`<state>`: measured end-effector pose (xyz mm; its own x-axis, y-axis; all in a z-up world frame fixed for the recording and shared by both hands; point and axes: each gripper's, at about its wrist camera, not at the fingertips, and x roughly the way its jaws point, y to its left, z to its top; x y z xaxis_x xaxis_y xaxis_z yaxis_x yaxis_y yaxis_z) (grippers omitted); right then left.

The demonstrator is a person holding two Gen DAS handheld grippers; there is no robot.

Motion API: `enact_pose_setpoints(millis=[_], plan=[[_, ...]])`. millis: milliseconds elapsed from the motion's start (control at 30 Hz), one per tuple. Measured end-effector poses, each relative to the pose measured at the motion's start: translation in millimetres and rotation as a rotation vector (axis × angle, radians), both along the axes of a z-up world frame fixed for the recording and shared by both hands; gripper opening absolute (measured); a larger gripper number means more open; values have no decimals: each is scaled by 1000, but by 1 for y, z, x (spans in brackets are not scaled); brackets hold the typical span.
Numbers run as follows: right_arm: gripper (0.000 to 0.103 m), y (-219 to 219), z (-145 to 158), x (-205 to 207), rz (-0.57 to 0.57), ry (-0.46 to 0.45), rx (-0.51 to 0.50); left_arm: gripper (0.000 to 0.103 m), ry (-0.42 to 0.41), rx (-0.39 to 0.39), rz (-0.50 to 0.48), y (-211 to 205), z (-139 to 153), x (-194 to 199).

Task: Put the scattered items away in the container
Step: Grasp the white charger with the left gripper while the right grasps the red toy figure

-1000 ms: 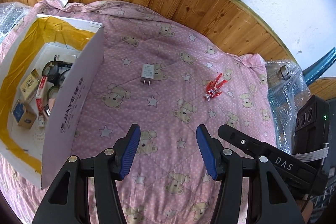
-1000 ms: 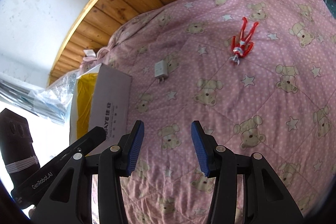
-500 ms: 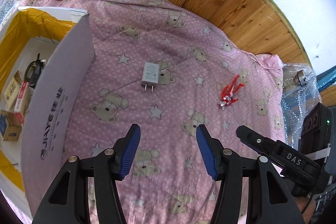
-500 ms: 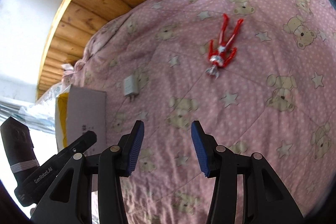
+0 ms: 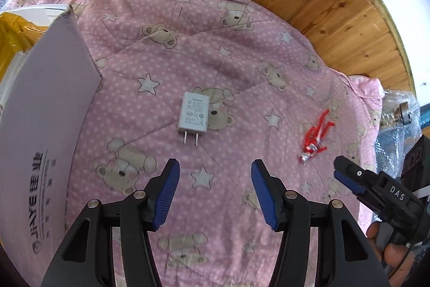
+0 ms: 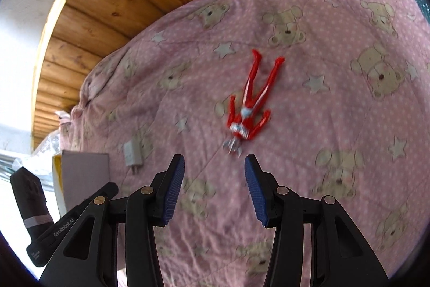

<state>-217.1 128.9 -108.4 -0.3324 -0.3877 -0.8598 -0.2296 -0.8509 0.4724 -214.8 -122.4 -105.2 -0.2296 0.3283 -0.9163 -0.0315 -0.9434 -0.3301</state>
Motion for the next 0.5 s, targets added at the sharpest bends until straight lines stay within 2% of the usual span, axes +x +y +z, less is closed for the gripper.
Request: enact_pose_setpoints(millis=[233, 500], plan=[[49, 4, -15, -29, -6, 2, 49, 57, -4, -8, 30, -4, -18, -24], [49, 8, -35, -52, -22, -9, 91, 57, -3, -35, 21, 2, -38, -43]])
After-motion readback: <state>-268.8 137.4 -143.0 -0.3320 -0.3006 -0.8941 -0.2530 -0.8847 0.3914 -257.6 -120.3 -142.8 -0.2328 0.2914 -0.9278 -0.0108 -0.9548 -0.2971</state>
